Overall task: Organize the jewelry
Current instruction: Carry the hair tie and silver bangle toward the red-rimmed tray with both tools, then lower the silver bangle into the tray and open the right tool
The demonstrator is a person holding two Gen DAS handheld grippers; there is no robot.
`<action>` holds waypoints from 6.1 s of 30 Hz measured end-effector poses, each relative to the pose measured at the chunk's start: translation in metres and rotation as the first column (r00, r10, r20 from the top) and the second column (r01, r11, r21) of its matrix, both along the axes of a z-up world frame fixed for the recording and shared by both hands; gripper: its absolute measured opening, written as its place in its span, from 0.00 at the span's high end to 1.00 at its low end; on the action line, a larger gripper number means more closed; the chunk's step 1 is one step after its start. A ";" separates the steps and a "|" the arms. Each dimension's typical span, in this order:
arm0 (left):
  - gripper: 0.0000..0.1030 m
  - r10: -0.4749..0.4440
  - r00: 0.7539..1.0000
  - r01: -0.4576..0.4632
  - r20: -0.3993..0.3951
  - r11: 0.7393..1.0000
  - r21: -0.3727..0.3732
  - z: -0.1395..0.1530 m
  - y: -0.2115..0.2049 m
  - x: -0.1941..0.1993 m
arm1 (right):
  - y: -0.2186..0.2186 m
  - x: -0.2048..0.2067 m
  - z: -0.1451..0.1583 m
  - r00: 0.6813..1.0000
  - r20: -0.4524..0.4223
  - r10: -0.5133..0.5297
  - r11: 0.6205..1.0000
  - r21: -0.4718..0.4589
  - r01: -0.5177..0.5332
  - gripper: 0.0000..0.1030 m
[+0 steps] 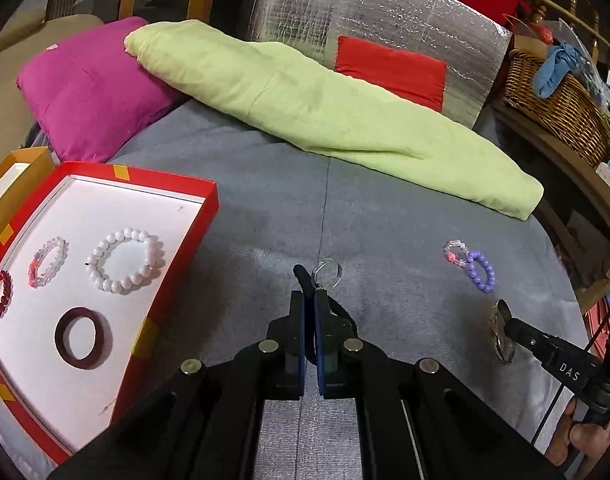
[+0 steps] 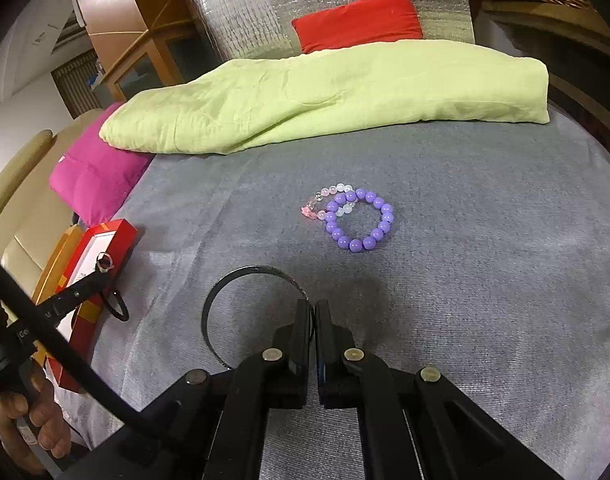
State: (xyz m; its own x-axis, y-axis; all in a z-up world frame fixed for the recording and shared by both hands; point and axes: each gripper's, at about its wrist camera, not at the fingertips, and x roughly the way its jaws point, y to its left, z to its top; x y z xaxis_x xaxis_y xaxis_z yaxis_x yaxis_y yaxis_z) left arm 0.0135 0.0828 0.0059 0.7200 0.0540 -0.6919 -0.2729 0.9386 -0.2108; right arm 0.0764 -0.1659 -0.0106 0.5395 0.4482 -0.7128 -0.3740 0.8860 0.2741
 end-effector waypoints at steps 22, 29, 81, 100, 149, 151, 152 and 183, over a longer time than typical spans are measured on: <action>0.96 0.012 1.000 -0.012 -0.013 1.000 0.010 -0.001 -0.001 0.001 | 0.002 -0.001 0.001 1.000 0.012 0.011 1.000 -0.014 -0.011 0.97; 0.96 0.017 1.000 -0.017 -0.012 1.000 0.012 0.000 0.000 0.000 | 0.006 -0.001 0.002 0.999 0.026 0.020 0.999 -0.037 -0.019 0.97; 0.96 0.295 0.955 -0.292 0.016 0.951 -0.101 0.018 0.129 -0.059 | 0.164 -0.046 0.047 0.954 0.125 0.272 0.947 -0.208 -0.243 0.97; 0.96 0.485 0.874 -0.481 -0.028 0.856 -0.188 0.008 0.208 -0.091 | 0.300 -0.037 0.054 0.914 0.116 0.388 0.908 -0.218 -0.358 0.97; 0.96 0.461 0.866 -0.492 -0.192 0.854 -0.169 -0.024 0.224 -0.080 | 0.402 -0.019 0.011 0.890 0.012 0.455 0.853 -0.293 -0.432 0.97; 0.96 0.459 0.867 -0.490 -0.196 0.855 -0.168 -0.024 0.223 -0.079 | 0.403 -0.018 0.010 0.892 0.010 0.452 0.854 -0.293 -0.430 0.97; 0.96 0.458 0.867 -0.490 -0.196 0.856 -0.167 -0.024 0.223 -0.079 | 0.404 -0.018 0.009 0.892 0.009 0.451 0.855 -0.292 -0.429 0.97; 0.95 0.468 0.853 -0.506 -0.231 0.850 -0.146 -0.033 0.223 -0.074 | 0.416 -0.009 0.000 0.894 -0.010 0.448 0.852 -0.299 -0.431 0.93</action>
State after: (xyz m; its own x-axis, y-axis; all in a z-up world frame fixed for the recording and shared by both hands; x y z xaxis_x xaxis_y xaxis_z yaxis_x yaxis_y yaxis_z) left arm -0.0609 0.3063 -0.0267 0.4983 0.2152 -0.8398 -0.7345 0.6194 -0.2771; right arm 0.0676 0.2505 -0.0108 0.3787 0.4301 -0.8195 -0.7501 0.6614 0.0005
